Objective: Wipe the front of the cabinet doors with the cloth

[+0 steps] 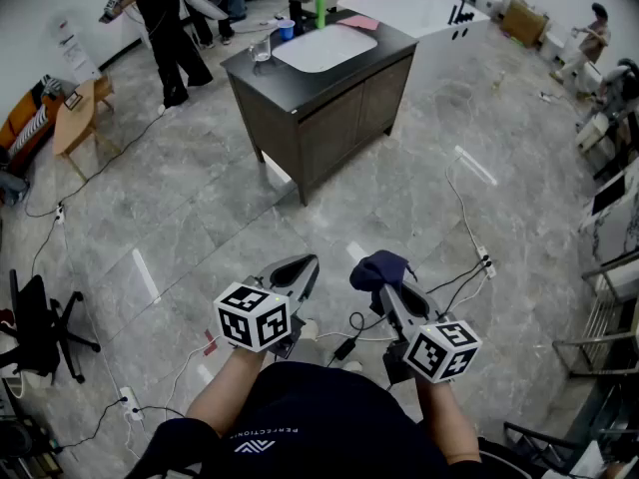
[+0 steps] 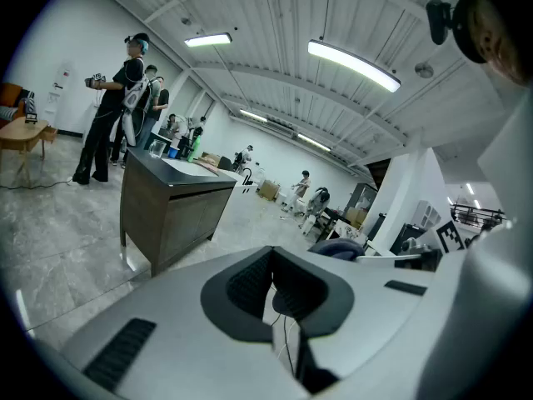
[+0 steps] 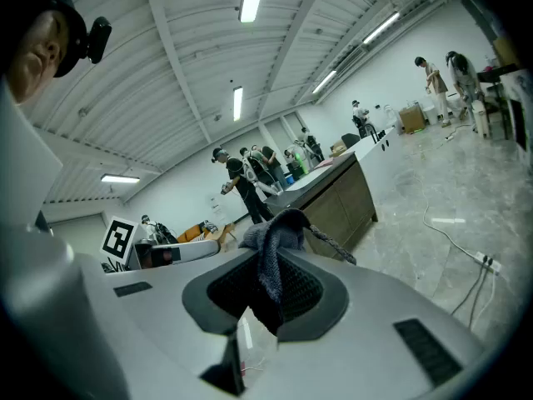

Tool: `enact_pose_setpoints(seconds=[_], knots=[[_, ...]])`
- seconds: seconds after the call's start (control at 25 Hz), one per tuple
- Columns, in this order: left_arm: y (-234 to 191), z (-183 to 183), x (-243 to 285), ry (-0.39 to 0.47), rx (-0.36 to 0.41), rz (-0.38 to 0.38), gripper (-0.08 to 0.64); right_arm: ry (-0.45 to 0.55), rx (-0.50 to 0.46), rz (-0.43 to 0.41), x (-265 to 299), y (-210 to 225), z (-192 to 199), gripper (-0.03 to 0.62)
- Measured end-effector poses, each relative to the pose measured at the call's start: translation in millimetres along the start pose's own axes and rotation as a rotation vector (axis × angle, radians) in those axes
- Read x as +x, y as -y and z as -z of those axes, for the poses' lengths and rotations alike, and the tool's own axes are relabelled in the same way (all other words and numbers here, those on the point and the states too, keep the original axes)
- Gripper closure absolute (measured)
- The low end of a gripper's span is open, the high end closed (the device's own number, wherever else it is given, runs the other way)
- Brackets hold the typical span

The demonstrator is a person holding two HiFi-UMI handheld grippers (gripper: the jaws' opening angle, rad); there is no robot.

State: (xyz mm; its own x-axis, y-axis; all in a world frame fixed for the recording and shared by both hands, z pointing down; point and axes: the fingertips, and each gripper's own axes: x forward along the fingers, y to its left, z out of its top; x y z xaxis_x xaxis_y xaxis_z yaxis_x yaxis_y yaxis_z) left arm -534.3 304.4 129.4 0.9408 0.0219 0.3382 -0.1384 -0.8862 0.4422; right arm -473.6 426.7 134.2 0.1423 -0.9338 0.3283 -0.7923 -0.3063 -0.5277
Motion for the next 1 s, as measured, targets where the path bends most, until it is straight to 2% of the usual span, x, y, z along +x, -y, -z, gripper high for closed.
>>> enact_pose_setpoints(seconds=[0.12,0.32,0.76,1.0], knots=[[-5,1,-1,0.000,-0.004,-0.014,0.560,0.003,0.013,-0.030,4,-1,0,0.525],[-16,-2,-1,0.001,-0.020,-0.023,0.561,-0.011,0.013,-0.033,16,-1,-3,0.525],[-61,-35,9,0.020,-0.013,0.007,0.561,-0.026,0.024,-0.032,77,-9,-13,0.525],[-83,-44,5,0.003,0.027,0.042,0.560,-0.048,0.026,-0.021,114,-20,-17,0.525]])
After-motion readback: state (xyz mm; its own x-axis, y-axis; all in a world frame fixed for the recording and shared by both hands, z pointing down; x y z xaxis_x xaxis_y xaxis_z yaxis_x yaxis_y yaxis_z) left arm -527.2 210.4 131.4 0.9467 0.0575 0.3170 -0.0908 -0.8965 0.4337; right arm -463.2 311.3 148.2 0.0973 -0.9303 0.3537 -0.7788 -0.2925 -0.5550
